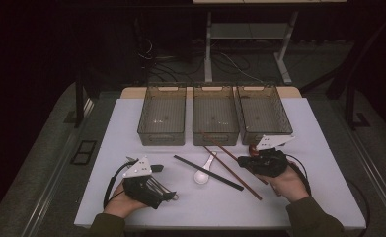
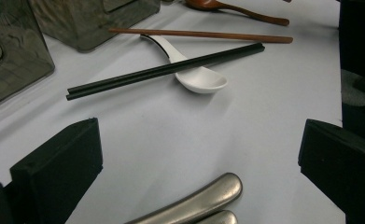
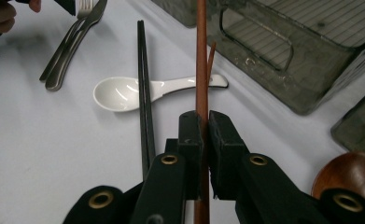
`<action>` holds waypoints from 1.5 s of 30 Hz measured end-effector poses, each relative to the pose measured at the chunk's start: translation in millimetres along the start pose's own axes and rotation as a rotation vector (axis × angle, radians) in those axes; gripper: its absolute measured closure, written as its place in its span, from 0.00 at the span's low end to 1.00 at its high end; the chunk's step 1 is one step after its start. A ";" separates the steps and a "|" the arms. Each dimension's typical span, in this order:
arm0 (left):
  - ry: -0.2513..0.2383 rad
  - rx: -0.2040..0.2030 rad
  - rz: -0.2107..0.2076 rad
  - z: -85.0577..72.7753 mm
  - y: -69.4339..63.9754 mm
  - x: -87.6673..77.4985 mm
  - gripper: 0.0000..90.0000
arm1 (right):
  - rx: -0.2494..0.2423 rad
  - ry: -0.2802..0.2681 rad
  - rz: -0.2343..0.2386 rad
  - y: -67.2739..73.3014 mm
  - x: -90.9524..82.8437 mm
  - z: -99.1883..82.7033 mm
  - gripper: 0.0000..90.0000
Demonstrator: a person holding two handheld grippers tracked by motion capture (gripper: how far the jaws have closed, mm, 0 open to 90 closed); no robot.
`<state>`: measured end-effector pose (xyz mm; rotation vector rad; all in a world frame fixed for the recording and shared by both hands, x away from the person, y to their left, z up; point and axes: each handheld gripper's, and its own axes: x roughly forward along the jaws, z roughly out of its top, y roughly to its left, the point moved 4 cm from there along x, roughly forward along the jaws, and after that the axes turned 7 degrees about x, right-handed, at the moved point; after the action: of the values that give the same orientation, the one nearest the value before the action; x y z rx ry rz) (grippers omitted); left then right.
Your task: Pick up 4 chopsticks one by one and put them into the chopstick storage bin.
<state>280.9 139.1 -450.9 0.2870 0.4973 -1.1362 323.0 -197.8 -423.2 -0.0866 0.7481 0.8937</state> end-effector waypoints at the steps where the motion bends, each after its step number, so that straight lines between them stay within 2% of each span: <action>1: 0.000 0.000 0.001 0.3 0.0 0.5 0.00 | 0.000 0.000 0.000 0.0 0.0 0.0 0.94; 10: -0.005 -0.010 -0.002 -1.0 1.5 1.0 0.00 | 0.010 -0.027 0.012 -1.7 8.0 15.8 0.94; 26: -0.005 -0.004 -0.006 -1.6 -1.4 3.1 0.00 | 0.038 -0.059 0.019 -5.8 19.4 34.7 0.94; 31: -0.014 -0.008 -0.003 -0.6 -1.0 2.3 0.00 | 0.041 -0.073 0.034 -3.6 24.2 44.5 0.94; 45: -0.023 -0.014 -0.002 -0.1 -1.7 2.0 0.00 | 0.072 -0.087 0.029 -3.3 40.8 72.1 0.94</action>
<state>279.9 136.9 -451.9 0.2611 0.4849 -1.1360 381.5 -146.0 -395.6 0.0264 0.7014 0.8918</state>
